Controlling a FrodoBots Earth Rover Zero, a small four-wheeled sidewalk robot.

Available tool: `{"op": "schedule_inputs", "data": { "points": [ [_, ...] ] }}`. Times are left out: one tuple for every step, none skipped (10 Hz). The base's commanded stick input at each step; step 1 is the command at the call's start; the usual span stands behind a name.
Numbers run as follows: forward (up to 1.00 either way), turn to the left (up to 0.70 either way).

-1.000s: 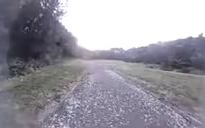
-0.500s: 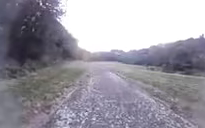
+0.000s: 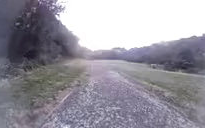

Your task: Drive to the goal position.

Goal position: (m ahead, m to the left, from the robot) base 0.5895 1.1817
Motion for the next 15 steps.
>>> {"op": "schedule_inputs", "data": {
  "points": [
    [0.7, 0.0],
    [0.7, 0.0],
    [0.7, 0.0],
    [0.7, 0.0],
    [0.7, 0.0],
    [0.7, 0.0],
    [0.7, 0.0],
    [0.7, 0.0],
    [0.7, 0.0],
    [0.7, 0.0],
    [0.7, 0.0],
    [0.7, 0.0],
    [0.7, 0.0],
    [0.7, -0.01],
    [0.7, -0.06]
  ]
}}
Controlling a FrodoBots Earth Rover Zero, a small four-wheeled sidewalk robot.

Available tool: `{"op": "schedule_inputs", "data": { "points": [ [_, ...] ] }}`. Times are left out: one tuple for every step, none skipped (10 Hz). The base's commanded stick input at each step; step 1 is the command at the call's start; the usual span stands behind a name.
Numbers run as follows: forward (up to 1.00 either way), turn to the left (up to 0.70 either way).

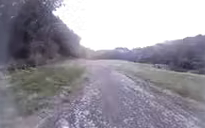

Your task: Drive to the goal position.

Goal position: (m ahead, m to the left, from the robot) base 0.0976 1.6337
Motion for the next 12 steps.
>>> {"op": "schedule_inputs", "data": {
  "points": [
    [0.7, -0.12],
    [0.7, -0.03],
    [0.7, -0.01],
    [0.7, -0.07],
    [0.7, -0.02],
    [0.7, 0.0],
    [0.7, 0.0],
    [0.7, 0.0],
    [0.7, -0.01],
    [0.7, 0.0],
    [0.7, 0.0],
    [0.7, 0.0]
  ]
}}
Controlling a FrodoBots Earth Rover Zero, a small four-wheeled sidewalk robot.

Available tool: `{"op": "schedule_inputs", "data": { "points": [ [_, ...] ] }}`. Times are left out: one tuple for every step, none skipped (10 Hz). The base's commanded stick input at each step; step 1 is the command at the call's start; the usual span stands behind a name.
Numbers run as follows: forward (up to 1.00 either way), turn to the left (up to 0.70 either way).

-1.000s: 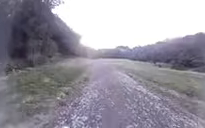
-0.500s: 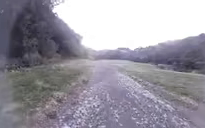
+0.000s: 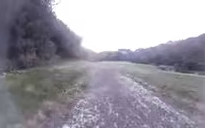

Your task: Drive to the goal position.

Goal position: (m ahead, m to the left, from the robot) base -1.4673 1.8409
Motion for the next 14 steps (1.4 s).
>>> {"op": "schedule_inputs", "data": {
  "points": [
    [0.7, -0.04],
    [0.7, -0.05],
    [0.7, -0.05],
    [0.7, -0.02],
    [0.7, 0.0],
    [0.7, 0.0],
    [0.7, 0.0],
    [0.7, 0.0],
    [0.7, 0.0],
    [0.7, -0.03],
    [0.7, -0.05],
    [0.7, -0.08],
    [0.7, -0.11],
    [0.62, -0.11]
  ]
}}
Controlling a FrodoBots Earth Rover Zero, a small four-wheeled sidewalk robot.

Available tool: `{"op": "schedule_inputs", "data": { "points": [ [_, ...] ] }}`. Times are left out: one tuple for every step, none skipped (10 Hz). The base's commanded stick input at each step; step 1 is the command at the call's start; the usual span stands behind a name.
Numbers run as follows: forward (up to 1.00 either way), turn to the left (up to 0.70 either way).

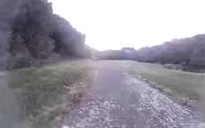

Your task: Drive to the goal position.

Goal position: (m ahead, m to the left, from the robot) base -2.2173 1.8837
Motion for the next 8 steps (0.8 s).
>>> {"op": "schedule_inputs", "data": {
  "points": [
    [0.37, -0.06],
    [0.12, 0.0],
    [0.06, 0.0],
    [0.01, 0.0],
    [0.0, 0.0],
    [0.0, 0.0],
    [0.0, 0.0],
    [0.0, 0.0]
  ]
}}
